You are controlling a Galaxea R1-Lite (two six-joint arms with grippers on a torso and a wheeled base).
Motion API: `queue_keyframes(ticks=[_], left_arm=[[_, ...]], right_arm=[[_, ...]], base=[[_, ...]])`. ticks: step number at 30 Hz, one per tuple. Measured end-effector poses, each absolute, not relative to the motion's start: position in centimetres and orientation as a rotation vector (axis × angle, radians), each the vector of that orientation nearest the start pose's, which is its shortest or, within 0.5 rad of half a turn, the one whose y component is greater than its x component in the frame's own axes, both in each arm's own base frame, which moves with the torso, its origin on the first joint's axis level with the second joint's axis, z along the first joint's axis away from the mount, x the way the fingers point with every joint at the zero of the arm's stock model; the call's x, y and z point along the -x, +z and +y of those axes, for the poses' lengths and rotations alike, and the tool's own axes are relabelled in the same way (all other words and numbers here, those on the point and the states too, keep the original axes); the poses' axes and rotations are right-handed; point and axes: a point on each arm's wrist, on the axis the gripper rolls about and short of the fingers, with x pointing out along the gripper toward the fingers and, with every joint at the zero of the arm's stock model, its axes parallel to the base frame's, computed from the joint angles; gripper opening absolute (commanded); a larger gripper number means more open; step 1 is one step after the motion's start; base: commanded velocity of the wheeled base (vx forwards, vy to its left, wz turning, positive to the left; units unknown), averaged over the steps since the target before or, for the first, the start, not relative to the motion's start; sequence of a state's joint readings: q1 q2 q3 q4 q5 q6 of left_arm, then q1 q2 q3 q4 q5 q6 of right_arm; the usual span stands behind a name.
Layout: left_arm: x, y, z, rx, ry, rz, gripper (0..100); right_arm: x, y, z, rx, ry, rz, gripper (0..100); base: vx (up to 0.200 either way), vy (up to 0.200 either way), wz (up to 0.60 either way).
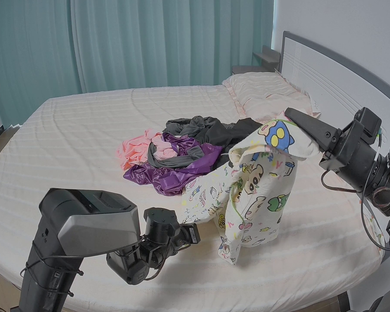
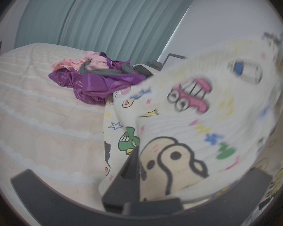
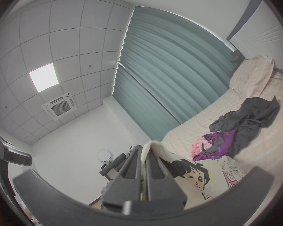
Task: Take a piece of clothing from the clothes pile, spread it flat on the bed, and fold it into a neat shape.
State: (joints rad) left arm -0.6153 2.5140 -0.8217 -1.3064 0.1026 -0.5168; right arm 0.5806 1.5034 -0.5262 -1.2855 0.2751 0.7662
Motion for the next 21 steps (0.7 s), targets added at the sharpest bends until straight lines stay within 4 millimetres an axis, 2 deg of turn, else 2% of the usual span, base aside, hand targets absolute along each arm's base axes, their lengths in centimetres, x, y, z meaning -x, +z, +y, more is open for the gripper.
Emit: queue_keyframes(ticks=[6,14,18,21], left_arm=[[-30.6,-1.2,-21.1,0.407,-0.365,0.416,0],[-29.0,6.5,-19.3,0.474,-0.322,0.271,0],[-28.4,10.1,-18.4,0.503,-0.269,0.187,0],[-27.9,13.0,-17.9,0.532,-0.257,0.114,0]], right_arm=[[-20.5,20.7,11.5,-0.777,0.809,0.083,0],[-23.3,17.9,8.7,-0.859,0.567,0.134,0],[-24.5,17.7,8.2,-0.901,0.445,0.089,0],[-24.9,19.0,8.3,-0.917,0.420,0.027,0]], base=[[0.000,0.000,0.00],[0.000,0.000,0.00],[0.000,0.000,0.00],[0.000,0.000,0.00]])
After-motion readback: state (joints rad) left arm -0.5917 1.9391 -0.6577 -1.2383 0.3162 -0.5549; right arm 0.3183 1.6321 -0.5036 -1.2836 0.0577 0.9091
